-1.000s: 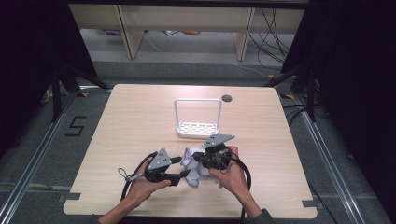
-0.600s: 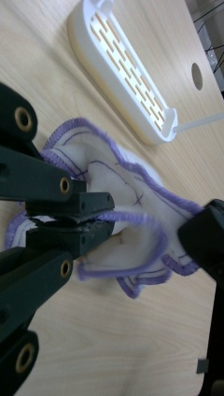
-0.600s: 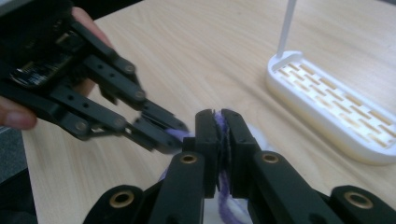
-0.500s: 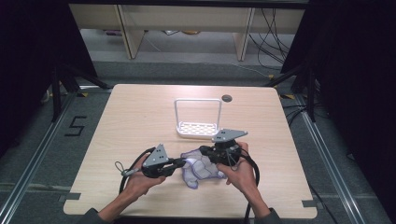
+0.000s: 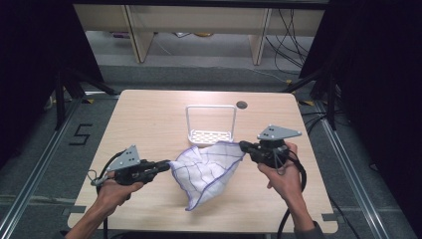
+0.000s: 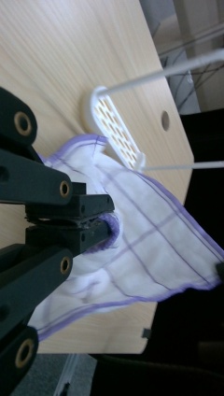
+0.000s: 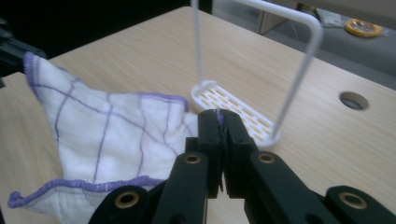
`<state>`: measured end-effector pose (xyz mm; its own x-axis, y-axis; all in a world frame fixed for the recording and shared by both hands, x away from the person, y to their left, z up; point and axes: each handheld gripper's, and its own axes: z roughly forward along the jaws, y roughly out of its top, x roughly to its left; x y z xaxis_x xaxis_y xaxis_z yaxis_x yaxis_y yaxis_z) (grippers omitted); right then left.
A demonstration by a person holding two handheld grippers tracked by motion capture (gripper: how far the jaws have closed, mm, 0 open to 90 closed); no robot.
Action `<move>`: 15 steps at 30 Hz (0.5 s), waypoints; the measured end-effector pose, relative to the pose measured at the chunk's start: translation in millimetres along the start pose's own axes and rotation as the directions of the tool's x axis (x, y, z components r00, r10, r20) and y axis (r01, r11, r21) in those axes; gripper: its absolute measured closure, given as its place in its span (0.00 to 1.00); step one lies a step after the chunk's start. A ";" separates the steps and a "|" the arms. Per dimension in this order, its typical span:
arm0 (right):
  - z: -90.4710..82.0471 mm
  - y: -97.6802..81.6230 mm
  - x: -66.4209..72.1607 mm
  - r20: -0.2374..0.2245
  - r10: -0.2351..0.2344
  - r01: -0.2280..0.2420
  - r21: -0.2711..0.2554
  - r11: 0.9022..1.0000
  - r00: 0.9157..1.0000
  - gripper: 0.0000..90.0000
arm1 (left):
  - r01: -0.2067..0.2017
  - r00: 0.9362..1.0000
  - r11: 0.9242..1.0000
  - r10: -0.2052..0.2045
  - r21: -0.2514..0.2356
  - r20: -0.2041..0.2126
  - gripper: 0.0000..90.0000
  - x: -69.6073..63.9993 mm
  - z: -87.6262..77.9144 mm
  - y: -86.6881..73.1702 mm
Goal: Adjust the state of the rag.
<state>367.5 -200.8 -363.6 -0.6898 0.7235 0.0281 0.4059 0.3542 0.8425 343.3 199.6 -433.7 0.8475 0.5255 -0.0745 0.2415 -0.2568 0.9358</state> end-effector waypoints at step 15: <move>14.4 -100.5 -13.0 0.041 0.063 -0.071 0.222 0.972 0.997 0.98 | 0.036 0.998 0.966 -0.046 0.257 0.033 0.96 -16.4 8.9 -72.4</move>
<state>344.4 -237.3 -456.3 -0.6374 0.7682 0.0594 0.5769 0.4248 0.6977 316.1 202.3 -503.2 0.8507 0.5096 -0.1290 0.3853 -0.4377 0.8124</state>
